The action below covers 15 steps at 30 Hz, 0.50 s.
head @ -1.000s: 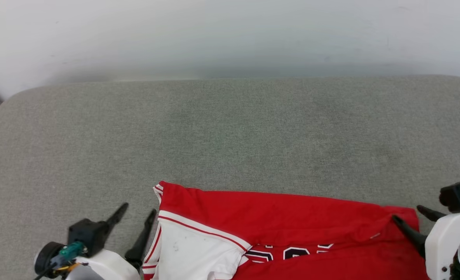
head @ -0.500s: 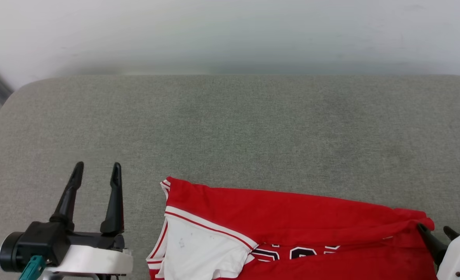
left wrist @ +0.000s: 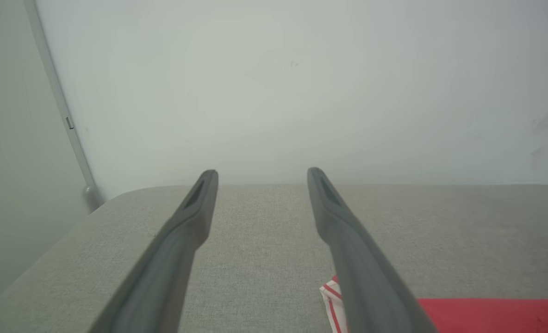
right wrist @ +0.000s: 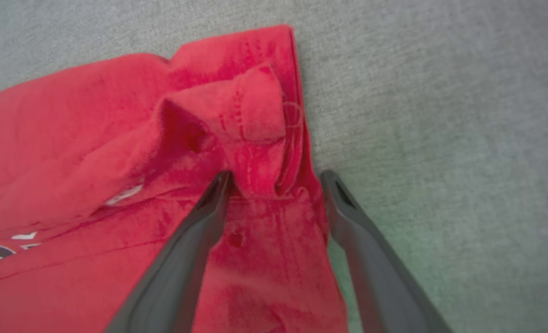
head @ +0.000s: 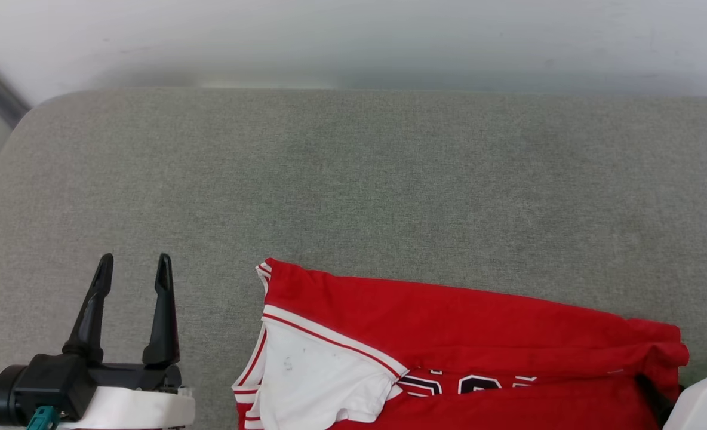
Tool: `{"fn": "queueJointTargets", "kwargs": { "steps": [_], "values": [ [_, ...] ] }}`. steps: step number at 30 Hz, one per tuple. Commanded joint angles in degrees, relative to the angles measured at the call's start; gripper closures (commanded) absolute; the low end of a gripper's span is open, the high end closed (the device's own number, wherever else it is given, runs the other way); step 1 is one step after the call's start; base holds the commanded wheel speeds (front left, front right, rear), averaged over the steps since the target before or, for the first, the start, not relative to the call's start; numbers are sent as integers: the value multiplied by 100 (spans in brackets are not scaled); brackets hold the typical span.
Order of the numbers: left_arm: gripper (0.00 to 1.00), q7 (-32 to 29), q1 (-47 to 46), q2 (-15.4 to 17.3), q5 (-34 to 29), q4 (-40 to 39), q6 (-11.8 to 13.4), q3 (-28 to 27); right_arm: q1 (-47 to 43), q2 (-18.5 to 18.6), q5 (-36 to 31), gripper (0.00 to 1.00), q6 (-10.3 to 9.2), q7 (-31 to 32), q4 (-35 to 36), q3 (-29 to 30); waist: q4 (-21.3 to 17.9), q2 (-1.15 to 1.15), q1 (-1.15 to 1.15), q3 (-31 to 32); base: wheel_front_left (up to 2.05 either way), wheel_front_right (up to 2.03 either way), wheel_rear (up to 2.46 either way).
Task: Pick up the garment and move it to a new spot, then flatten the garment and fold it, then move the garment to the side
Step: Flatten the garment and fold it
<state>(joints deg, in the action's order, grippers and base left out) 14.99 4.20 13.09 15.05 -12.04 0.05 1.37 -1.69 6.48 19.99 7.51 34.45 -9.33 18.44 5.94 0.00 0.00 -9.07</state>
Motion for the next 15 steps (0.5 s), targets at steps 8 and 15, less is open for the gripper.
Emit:
{"fn": "queueJointTargets", "kwargs": {
  "steps": [8,15],
  "values": [
    [0,25,-111,-407,-354,195,-454,-222,-12,-198,126,0,24,-162,-571,-565,92,0,0,-101,0,0,0],
    [0,26,-101,-580,-486,337,-634,-407,-79,-110,177,100,26,-327,-748,-821,80,0,0,27,0,0,0]
  ]
}}
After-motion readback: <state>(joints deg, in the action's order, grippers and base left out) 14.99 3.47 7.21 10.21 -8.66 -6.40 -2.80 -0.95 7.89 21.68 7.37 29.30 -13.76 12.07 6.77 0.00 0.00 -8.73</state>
